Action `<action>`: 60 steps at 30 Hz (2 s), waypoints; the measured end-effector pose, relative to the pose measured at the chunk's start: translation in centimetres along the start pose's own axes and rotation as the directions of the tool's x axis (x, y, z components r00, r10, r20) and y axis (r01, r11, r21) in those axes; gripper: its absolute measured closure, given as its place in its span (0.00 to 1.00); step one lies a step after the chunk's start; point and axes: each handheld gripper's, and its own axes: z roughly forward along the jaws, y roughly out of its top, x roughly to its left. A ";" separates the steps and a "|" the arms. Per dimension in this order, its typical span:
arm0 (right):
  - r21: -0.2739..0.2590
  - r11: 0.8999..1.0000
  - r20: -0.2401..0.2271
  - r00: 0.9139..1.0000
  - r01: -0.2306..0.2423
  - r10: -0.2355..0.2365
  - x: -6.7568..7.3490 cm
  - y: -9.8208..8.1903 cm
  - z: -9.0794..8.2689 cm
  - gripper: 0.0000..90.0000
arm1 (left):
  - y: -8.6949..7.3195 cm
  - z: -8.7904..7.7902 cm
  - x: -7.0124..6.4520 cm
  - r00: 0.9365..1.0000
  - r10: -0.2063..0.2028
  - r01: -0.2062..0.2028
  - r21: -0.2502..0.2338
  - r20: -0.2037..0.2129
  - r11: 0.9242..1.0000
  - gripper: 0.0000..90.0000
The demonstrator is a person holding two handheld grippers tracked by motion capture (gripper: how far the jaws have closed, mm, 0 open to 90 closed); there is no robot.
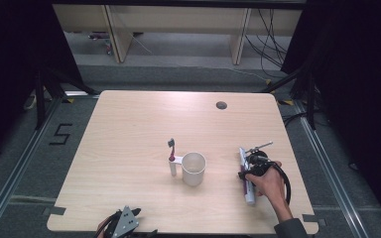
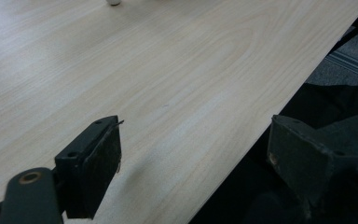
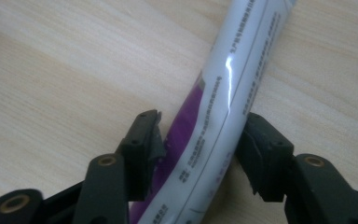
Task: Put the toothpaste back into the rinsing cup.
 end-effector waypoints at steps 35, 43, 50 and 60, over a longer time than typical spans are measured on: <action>0.205 0.971 -0.046 0.993 0.120 -0.112 1.0 1.8 0.1 0.84 | 0.0 0.0 -0.1 1.000 0.004 -0.004 0.001 0.001 1.000 0.19; 0.250 0.956 -0.018 0.988 0.153 -0.154 1.7 2.3 0.2 0.84 | 0.0 0.0 -0.1 1.000 0.006 -0.006 0.001 0.001 1.000 0.19; 0.279 0.942 -0.011 0.981 0.187 -0.191 2.0 2.6 0.3 0.84 | 0.0 0.0 -0.1 1.000 0.007 -0.007 0.003 0.004 1.000 0.19; 0.248 0.948 -0.065 0.980 0.200 -0.190 1.3 2.3 0.0 0.85 | 0.0 0.0 0.0 1.000 0.005 -0.005 -0.002 0.003 1.000 0.20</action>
